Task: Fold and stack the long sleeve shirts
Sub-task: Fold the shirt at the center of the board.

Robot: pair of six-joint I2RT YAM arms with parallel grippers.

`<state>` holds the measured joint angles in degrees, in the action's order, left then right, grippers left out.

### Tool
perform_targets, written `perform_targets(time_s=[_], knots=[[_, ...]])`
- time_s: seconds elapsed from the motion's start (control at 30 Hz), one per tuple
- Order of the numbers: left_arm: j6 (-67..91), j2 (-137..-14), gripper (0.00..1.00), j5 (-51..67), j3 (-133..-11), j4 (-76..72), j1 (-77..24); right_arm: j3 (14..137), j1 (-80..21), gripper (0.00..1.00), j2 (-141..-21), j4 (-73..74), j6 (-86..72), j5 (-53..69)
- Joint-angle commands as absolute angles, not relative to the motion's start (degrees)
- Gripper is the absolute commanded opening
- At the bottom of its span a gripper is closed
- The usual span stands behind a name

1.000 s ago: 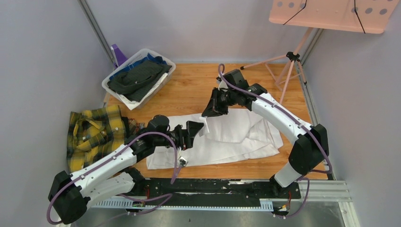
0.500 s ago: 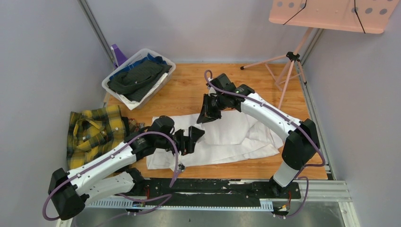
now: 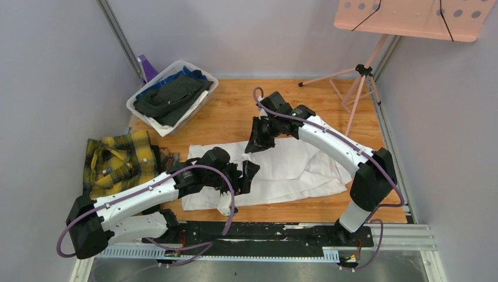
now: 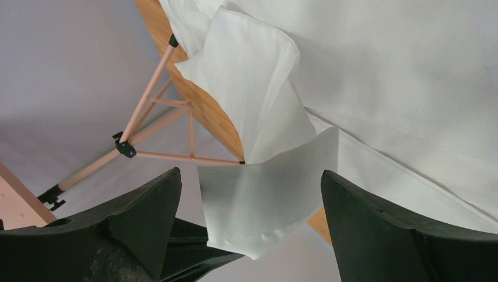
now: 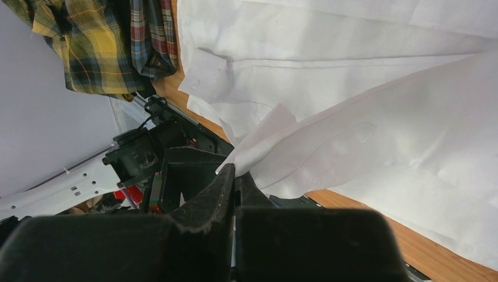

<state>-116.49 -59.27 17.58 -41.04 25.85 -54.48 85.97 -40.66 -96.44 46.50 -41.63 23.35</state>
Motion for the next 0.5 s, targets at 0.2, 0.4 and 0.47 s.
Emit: perform_targets(time_s=[0.2,0.4,0.47], knots=[[-134.37,-61.33,0.53,12.28,-47.22,26.93,-57.86,87.00,-42.54,0.00,-97.17,45.87,-41.13,21.33],[-132.38,-59.54,0.26,12.74,-46.01,26.70,-58.98,86.94,-42.41,0.00,-97.12,46.08,-40.96,20.01],[-131.42,-58.73,0.21,12.26,-45.66,27.05,-59.05,86.93,-42.35,0.00,-97.08,46.13,-40.96,19.90]])
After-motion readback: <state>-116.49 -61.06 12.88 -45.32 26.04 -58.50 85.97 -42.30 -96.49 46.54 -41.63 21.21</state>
